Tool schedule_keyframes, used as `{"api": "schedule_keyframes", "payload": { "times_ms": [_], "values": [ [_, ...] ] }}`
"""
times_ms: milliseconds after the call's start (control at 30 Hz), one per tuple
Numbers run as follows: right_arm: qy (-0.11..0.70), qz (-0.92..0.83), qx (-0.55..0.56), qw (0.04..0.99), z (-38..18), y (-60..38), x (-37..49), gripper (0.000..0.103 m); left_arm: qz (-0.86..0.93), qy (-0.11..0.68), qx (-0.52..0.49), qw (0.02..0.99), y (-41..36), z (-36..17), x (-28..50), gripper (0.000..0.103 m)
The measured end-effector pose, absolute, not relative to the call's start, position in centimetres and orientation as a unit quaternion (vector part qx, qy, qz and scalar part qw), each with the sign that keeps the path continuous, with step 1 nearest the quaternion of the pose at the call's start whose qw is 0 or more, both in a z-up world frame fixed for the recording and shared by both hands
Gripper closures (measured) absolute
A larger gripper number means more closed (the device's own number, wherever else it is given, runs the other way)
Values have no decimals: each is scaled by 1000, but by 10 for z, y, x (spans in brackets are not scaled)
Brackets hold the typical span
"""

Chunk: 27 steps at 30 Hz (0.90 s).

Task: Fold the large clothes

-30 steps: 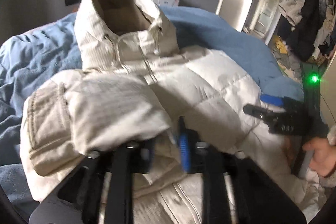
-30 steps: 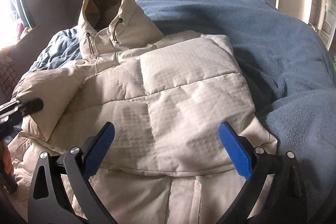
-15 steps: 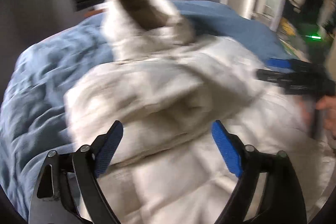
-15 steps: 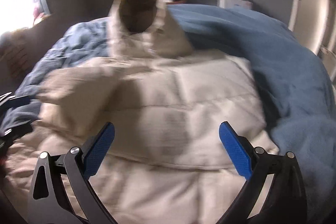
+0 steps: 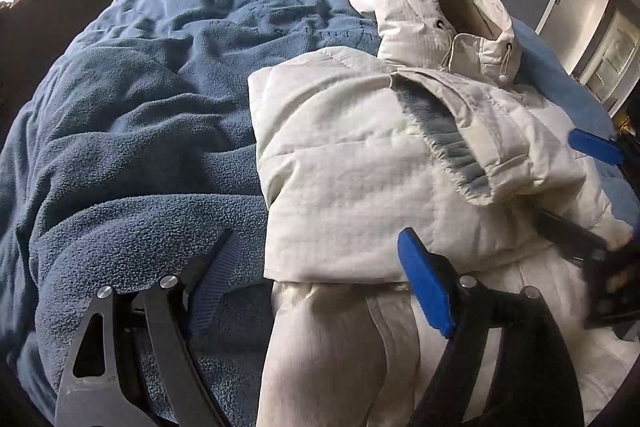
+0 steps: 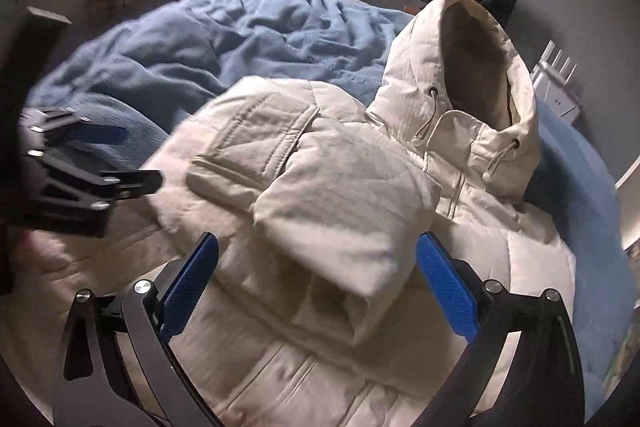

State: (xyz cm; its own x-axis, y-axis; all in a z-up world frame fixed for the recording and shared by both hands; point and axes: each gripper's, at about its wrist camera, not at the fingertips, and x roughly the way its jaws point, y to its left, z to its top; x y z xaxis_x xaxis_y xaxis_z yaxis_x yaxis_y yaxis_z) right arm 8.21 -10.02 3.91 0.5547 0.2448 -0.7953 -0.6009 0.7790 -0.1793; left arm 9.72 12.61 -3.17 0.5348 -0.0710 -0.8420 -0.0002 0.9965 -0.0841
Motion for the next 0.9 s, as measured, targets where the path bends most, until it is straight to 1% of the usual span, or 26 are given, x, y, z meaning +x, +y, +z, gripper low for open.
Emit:
{"api": "schedule_keyframes", "payload": {
  "times_ms": [33, 67, 100, 167, 200, 233, 267, 333, 433, 500, 733, 900],
  "values": [
    [397, 240, -234, 854, 34, -94, 84, 12, -21, 483, -37, 874, 126, -33, 99, 25],
    [394, 233, -243, 855, 30, -90, 87, 19, -23, 485, -39, 873, 126, -35, 99, 25],
    [393, 226, -251, 855, 27, -89, 89, 29, -24, 488, -40, 871, 126, -36, 100, 25],
    [389, 221, -260, 856, 21, -88, 91, 36, -25, 493, -42, 869, 126, -40, 102, 25],
    [386, 223, -261, 856, 21, -88, 90, 41, -29, 492, -43, 869, 125, -40, 101, 25],
    [380, 224, -263, 858, 22, -89, 88, 49, -31, 492, -43, 869, 125, -40, 101, 25],
    [375, 221, -265, 860, 23, -91, 88, 54, -33, 492, -42, 869, 123, -40, 100, 26],
    [372, 214, -259, 865, 28, -97, 87, 71, -40, 491, -39, 869, 121, -41, 100, 28],
    [383, 202, -208, 877, 38, -118, 88, 77, -48, 493, -30, 868, 115, -42, 102, 30],
    [385, 195, -189, 882, 42, -131, 88, 78, -55, 488, -27, 870, 112, -42, 102, 30],
    [397, 152, -103, 899, 58, -196, 92, 79, -75, 468, -7, 881, 95, -42, 107, 30],
    [422, 125, -60, 896, 50, -237, 97, 79, -88, 457, 2, 885, 86, -43, 111, 30]
  ]
}}
